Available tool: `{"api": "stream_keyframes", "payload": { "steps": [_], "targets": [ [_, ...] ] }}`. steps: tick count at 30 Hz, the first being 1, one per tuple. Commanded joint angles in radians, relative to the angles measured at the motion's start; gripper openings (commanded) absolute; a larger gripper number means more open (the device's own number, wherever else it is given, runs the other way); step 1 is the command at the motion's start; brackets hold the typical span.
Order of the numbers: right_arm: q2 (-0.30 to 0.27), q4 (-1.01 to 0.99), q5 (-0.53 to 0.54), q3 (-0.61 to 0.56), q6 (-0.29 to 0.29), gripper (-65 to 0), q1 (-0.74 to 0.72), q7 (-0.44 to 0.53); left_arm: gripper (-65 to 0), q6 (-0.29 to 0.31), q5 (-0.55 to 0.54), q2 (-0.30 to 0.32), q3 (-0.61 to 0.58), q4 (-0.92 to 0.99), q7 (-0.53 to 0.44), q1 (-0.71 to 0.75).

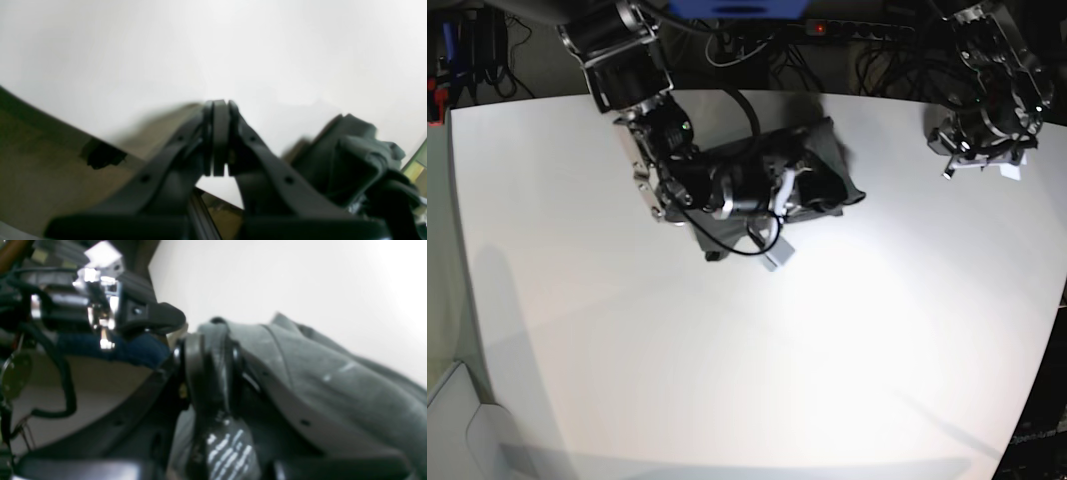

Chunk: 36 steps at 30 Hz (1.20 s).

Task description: Layout the t-shirt on the table in an organized manner, then fold the t-shirt properly

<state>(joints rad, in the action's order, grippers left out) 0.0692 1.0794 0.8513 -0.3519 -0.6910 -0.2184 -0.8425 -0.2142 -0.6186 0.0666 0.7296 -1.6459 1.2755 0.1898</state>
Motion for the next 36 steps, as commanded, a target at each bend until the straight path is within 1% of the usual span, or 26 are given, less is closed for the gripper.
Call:
{"api": "stream_keyframes", "payload": {
  "steps": [1, 5, 9, 14, 16, 19, 21, 23, 25, 27, 30, 32, 34, 36],
  "targets": [
    [0.008, -0.012, 0.019, -0.008, -0.007, -55.8, -0.036, 0.033, -65.0, -0.001, -0.017, 0.012, 0.002, -0.02, 0.002, -0.006],
    [-0.012, -0.092, 0.019, -0.037, -0.007, -55.8, -0.06, 0.101, -65.0, -0.001, -0.017, 0.017, 0.002, -0.02, 0.002, -0.006],
    [-0.018, -0.144, 0.019, -0.062, -0.007, -55.8, -0.065, 0.157, -65.0, -0.001, -0.017, 0.017, 0.002, -0.02, 0.002, -0.006],
    [-0.021, -0.115, 0.019, -0.071, -0.007, -55.9, -0.068, 0.157, -65.0, -0.001, -0.02, 0.014, -0.002, -0.021, 0.002, -0.014],
    [-0.039, -0.038, 0.019, -0.069, -0.007, -56.0, -0.066, 0.154, -65.0, 0.0, -0.065, 0.016, -0.003, -0.043, -0.003, -0.014],
    [-0.047, 0.098, 0.019, -0.062, -0.007, -55.9, -0.06, 0.147, -65.0, 0.0, -0.172, 0.019, 0.0, -0.08, -0.003, -0.009],
    [-0.053, 0.169, 0.019, -0.06, -0.007, -55.8, -0.06, 0.113, -64.9, 0.0, -0.234, 0.019, 0.0, -0.107, -0.001, -0.008],
    [-0.073, 0.229, 0.019, -0.059, -0.007, -55.8, -0.06, 0.087, -63.7, 0.0, -0.28, 0.019, -0.005, -0.13, 0.002, -0.008],
    [-0.081, 0.275, 0.021, -0.059, -0.007, -55.8, -0.059, 0.078, -59.6, 0.0, -0.318, 0.016, -0.006, -0.135, 0.002, -0.006],
    [-0.118, 0.324, 0.024, -0.057, -0.007, -55.7, -0.054, 0.078, -52.0, 0.0, -0.364, 0.011, -0.018, -0.135, 0.003, -0.005],
    [-0.174, 0.384, 0.024, -0.054, -0.007, -55.6, -0.037, 0.076, -38.6, 0.0, -0.419, 0.017, -0.104, -0.132, -0.001, 0.01],
    [-0.205, 0.402, 0.024, -0.025, -0.007, -55.6, -0.026, 0.075, -30.0, 0.0, -0.456, 0.017, -0.169, -0.135, -0.006, 0.014],
    [-0.233, 0.408, 0.026, 0.007, -0.007, -55.6, -0.006, 0.052, -23.5, 0.0, -0.482, 0.017, -0.222, -0.135, -0.007, 0.014],
    [-0.243, 0.408, 0.026, 0.06, -0.007, -55.2, 0.006, 0.005, -18.2, 0.0, -0.481, 0.011, -0.258, -0.135, -0.009, 0.009]
  ]
}}
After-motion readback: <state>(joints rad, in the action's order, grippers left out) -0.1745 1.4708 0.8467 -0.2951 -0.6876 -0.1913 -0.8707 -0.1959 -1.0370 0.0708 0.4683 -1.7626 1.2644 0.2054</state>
